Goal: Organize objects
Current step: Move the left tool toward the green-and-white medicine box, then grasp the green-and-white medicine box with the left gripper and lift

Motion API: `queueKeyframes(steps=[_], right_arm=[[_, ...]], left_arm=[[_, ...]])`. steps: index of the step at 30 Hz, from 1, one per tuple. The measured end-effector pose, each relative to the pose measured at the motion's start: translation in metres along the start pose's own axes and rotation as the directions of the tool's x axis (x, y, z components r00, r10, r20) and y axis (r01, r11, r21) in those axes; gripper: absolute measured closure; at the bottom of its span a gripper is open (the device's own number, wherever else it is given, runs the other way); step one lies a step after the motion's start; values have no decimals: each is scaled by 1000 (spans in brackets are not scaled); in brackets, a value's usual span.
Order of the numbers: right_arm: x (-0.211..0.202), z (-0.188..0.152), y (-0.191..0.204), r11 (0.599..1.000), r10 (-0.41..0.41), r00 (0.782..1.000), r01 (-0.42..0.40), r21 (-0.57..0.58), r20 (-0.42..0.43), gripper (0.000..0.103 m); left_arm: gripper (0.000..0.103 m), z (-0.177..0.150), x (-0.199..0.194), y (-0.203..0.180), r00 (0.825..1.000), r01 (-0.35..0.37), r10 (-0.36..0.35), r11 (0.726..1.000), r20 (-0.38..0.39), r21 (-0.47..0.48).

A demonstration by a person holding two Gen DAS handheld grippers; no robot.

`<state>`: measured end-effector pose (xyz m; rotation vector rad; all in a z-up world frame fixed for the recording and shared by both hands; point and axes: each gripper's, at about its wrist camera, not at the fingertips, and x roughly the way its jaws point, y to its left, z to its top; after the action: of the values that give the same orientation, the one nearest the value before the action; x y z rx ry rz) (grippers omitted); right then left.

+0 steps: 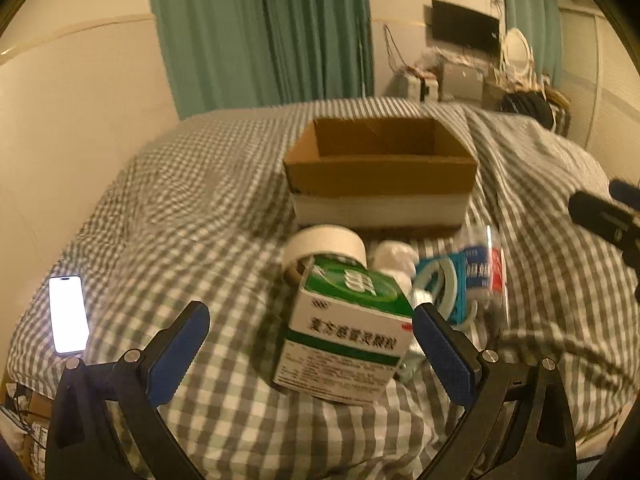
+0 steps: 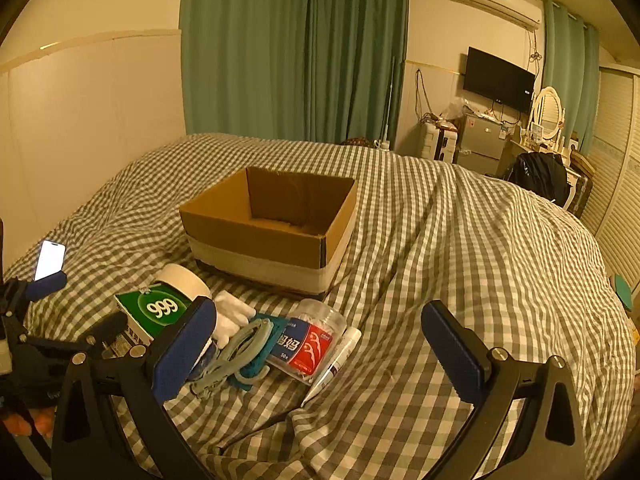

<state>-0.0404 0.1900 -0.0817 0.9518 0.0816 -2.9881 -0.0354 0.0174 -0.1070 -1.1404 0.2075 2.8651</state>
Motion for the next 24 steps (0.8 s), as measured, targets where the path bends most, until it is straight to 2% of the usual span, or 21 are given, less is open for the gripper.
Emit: queueKeyframes(steps=[10, 11, 14, 17, 24], right_arm=[[15, -10, 9, 1000, 17, 999, -18, -23, -51, 0], [16, -11, 10, 999, 17, 998, -18, -27, -56, 0], [21, -14, 12, 999, 19, 997, -21, -32, -72, 0], [25, -15, 14, 999, 17, 996, -21, -38, -84, 0], [35, -21, 21, 998, 24, 992, -31, -57, -122, 0]], left_arm=[[0, -8, 45, -9, 990, 75, -76, 997, -119, -15], [1, -8, 48, -9, 989, 80, -82, 997, -126, -18], [16, -10, 56, -5, 982, 113, -119, 993, -150, -47], [17, -9, 50, 1, 982, 129, -137, 989, -126, -74], [17, 4, 20, 12, 996, 88, -89, 994, -9, -64]])
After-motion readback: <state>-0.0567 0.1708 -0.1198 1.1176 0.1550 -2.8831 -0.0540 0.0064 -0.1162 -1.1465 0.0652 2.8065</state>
